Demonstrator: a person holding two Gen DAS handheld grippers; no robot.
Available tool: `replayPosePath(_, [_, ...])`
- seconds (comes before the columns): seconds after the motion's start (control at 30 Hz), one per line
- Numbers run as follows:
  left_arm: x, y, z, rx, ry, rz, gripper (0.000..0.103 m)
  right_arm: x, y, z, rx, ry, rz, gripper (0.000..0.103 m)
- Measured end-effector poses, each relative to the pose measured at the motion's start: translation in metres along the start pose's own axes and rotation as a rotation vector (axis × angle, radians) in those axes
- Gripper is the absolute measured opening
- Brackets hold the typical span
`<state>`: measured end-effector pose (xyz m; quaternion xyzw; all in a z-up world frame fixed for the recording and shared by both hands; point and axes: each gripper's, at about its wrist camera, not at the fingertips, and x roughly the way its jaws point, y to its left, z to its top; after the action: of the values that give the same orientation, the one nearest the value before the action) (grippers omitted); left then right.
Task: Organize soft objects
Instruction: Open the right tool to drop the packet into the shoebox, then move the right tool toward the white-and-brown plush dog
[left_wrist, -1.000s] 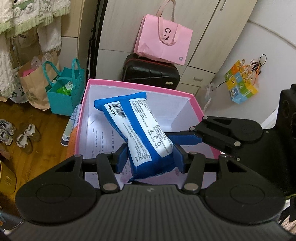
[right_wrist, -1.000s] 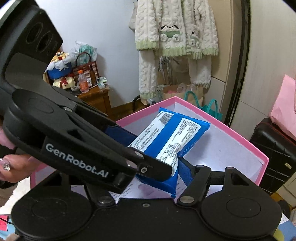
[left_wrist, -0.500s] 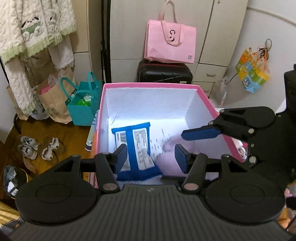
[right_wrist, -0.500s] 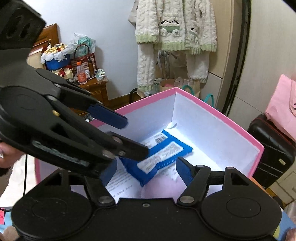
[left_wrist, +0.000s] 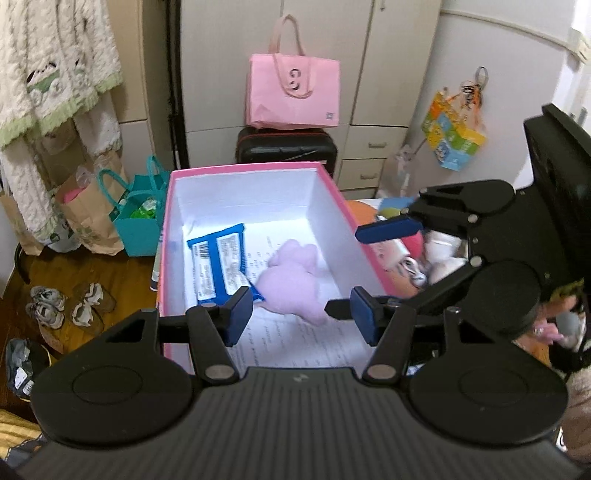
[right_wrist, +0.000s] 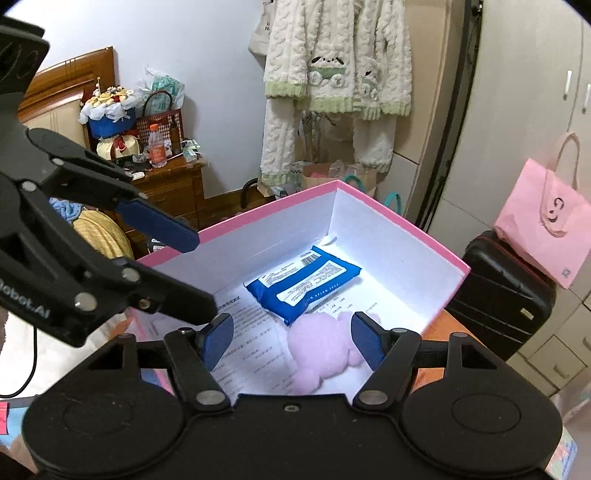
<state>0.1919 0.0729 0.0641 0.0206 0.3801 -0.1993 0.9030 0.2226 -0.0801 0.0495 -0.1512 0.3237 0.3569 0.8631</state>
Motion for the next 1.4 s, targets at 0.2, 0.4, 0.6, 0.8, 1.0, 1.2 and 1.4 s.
replayPosePath(0.2, [-0.027, -0.028, -0.007, 0.063, -0.006, -0.051, 0.060, -0.049, 0.001, -0.014, 0.004, -0.029, -0.027, 0.075])
replayPosePath(0.4, [-0.041, -0.057, -0.015, 0.140, -0.039, -0.083, 0.063, -0.103, -0.006, -0.038, 0.036, -0.086, -0.083, 0.075])
replayPosePath(0.6, [-0.026, -0.076, -0.027, 0.162, -0.005, -0.154, 0.063, -0.142, -0.022, -0.087, 0.133, -0.153, -0.155, 0.075])
replayPosePath(0.8, [-0.015, -0.097, -0.037, 0.204, 0.004, -0.213, 0.063, -0.164, -0.033, -0.133, 0.205, -0.173, -0.194, 0.075])
replayPosePath(1.0, [-0.006, -0.123, -0.046, 0.258, 0.002, -0.230, 0.063, -0.170, -0.036, -0.167, 0.236, -0.182, -0.196, 0.075])
replayPosePath(1.2, [0.015, -0.148, -0.053, 0.318, 0.038, -0.256, 0.063, -0.159, -0.034, -0.193, 0.230, -0.158, -0.193, 0.075])
replayPosePath(1.4, [0.042, -0.158, -0.055, 0.303, 0.082, -0.289, 0.063, -0.140, -0.048, -0.226, 0.251, -0.149, -0.175, 0.075])
